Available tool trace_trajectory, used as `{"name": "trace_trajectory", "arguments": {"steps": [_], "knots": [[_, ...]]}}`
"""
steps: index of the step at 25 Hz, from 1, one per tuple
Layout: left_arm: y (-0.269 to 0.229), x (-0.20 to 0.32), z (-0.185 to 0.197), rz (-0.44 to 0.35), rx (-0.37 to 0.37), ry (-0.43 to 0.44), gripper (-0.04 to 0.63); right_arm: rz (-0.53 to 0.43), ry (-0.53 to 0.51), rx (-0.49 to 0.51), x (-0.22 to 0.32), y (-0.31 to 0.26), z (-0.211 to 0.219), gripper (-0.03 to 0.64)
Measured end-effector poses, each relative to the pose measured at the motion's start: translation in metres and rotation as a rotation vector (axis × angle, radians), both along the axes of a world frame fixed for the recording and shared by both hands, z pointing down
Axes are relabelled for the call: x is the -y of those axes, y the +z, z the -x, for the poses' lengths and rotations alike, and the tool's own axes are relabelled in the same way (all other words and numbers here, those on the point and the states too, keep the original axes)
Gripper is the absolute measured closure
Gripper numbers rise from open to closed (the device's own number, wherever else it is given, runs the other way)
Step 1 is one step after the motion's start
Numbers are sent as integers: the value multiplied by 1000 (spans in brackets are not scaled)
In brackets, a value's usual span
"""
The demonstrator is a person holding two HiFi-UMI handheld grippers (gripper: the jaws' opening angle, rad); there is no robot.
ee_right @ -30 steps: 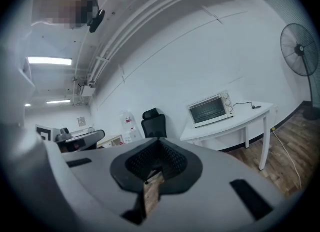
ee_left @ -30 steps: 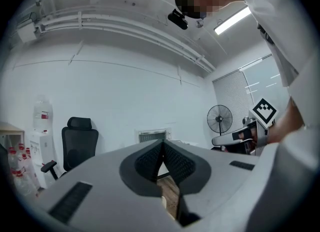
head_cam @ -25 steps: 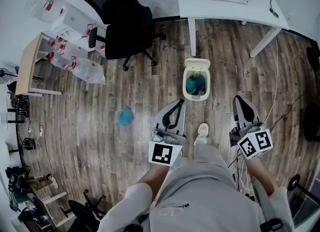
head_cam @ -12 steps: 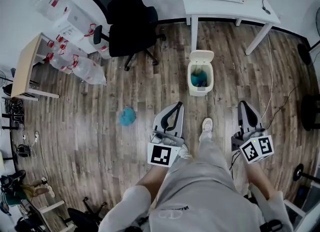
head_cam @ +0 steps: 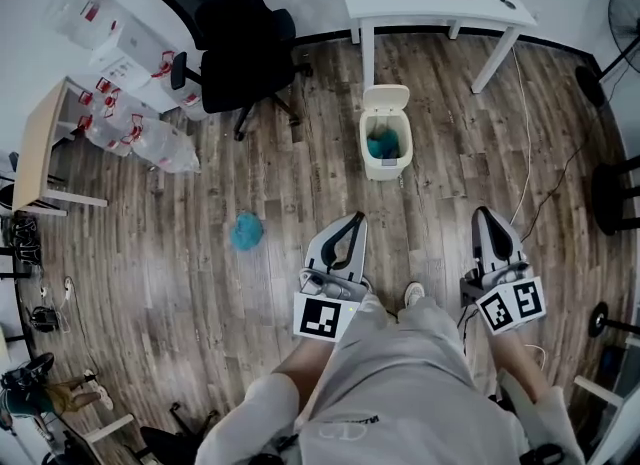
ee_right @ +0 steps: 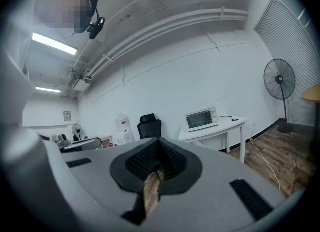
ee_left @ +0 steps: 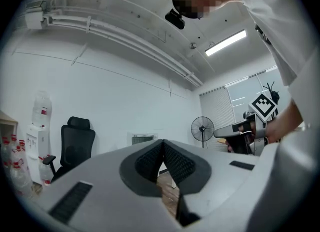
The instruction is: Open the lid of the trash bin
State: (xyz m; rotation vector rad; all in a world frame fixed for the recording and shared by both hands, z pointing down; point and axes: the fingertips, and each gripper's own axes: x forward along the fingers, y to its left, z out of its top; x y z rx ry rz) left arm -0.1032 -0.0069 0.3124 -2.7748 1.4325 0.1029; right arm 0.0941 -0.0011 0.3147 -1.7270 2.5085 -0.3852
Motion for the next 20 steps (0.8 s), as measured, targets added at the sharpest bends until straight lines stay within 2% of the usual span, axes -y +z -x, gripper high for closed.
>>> {"name": "trace_trajectory", "arguments": {"steps": [7,20], "knots": [[-15,-30,-36,-21,8,-24,597,-16,-21,4,-30,-8,-41,600],[-25,-128,-136,-31,42,-92,598,-18,-125,63,-108,-3,-125,600]]}}
